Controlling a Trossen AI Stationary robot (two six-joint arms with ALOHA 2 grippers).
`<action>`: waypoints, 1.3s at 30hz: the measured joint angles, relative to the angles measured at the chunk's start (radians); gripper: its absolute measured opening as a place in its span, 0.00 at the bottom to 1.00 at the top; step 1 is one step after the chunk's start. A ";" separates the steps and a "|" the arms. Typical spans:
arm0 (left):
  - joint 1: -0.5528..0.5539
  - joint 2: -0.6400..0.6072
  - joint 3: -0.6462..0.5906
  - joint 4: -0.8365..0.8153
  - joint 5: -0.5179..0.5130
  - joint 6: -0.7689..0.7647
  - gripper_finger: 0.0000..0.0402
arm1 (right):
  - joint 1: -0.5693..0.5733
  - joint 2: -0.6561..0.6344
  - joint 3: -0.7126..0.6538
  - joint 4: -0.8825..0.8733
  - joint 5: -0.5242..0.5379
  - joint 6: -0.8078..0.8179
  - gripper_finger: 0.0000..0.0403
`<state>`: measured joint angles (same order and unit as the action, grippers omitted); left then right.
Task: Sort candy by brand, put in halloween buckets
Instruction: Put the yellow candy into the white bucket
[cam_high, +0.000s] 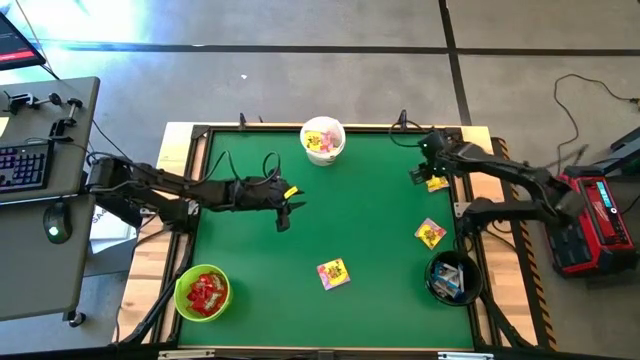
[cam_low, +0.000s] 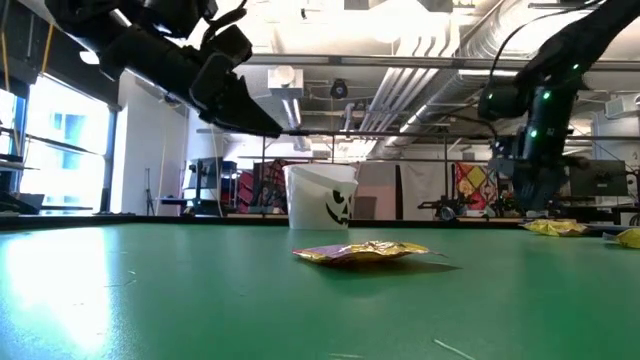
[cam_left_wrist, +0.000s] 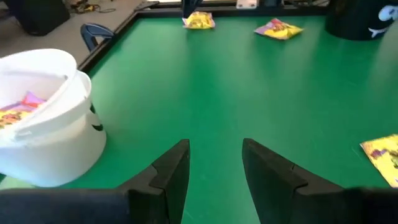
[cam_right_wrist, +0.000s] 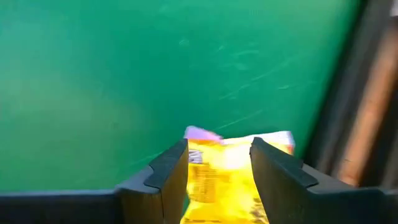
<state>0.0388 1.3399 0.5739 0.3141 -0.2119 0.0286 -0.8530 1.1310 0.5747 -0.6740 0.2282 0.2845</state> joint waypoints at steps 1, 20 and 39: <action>-0.004 0.000 -0.005 0.000 0.000 0.000 0.35 | -0.001 0.026 0.000 0.008 -0.019 -0.016 0.40; -0.015 0.001 -0.025 -0.002 -0.008 -0.002 0.35 | 0.031 0.223 0.014 0.025 0.008 -0.124 0.03; -0.047 0.001 -0.025 -0.003 -0.008 0.006 0.35 | 0.498 0.312 0.365 0.292 0.065 0.037 0.00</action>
<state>-0.0082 1.3407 0.5488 0.3114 -0.2195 0.0349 -0.3550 1.4426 0.9398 -0.3817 0.2934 0.3214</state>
